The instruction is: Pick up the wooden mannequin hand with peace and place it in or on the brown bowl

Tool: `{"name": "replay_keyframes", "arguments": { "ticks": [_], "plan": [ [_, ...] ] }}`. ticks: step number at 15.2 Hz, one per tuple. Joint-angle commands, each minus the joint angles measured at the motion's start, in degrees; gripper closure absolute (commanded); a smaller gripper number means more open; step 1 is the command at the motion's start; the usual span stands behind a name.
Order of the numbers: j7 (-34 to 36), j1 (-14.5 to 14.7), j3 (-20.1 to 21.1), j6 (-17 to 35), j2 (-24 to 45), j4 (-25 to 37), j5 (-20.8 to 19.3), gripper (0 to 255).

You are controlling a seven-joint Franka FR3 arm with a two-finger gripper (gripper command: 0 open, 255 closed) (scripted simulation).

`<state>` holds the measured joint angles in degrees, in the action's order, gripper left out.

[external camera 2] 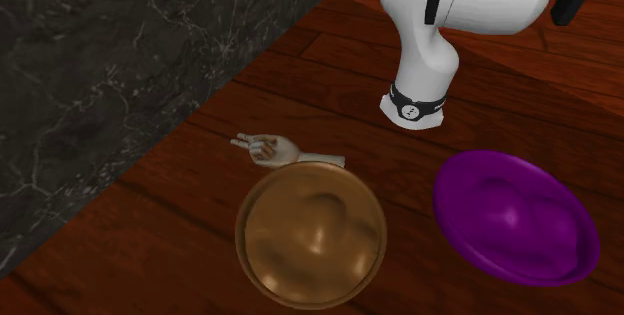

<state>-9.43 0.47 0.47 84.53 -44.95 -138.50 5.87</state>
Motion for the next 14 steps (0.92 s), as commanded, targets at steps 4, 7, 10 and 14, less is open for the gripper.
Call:
{"name": "replay_keyframes", "arguments": {
  "ticks": [4, 7, 10, 14],
  "plan": [
    [-7.9, 1.5, -1.9, 3.4, -4.3, -7.0, -3.7, 0],
    [-15.9, 2.6, -4.4, 7.2, -8.2, -13.7, -7.9, 0],
    [-23.9, 3.1, -7.5, 11.4, -11.6, -19.9, -12.8, 0],
    [-34.8, 2.7, -12.8, 18.0, -14.6, -27.2, -20.5, 0]
  ]
}}
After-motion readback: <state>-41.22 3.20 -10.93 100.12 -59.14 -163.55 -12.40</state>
